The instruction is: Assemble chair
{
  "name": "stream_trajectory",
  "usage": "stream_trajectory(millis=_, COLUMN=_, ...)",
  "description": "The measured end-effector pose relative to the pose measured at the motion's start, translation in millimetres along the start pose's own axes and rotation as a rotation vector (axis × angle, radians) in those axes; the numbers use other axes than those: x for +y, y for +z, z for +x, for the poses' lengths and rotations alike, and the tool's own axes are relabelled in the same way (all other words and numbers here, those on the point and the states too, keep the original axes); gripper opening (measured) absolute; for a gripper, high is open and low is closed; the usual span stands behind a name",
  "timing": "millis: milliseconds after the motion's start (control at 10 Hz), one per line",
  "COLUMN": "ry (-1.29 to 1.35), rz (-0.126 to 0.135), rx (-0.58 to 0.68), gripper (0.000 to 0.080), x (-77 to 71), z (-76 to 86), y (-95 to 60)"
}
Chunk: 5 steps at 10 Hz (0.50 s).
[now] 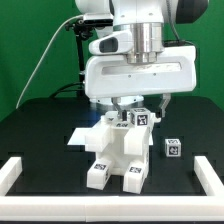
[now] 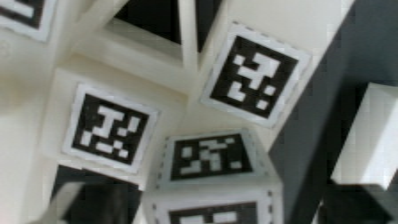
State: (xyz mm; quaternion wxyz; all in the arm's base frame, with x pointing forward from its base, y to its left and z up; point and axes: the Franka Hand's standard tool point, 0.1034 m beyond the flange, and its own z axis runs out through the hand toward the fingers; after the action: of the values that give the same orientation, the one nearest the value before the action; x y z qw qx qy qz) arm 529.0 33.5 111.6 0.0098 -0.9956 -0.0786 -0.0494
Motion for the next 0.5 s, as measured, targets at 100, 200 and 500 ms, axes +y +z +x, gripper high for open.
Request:
stream_trajectory(millis=100, ry=0.099, rz=0.003, rx=0.0, gripper=0.0409, x=-0.5, z=0.0, y=0.2)
stream_trajectory(millis=200, ry=0.206, rz=0.005, rx=0.001, gripper=0.0282, x=-0.9, z=-0.1, y=0.3)
stream_trajectory(millis=500, ry=0.437, rz=0.007, rx=0.012, gripper=0.0282, x=1.1, z=2.2, y=-0.1)
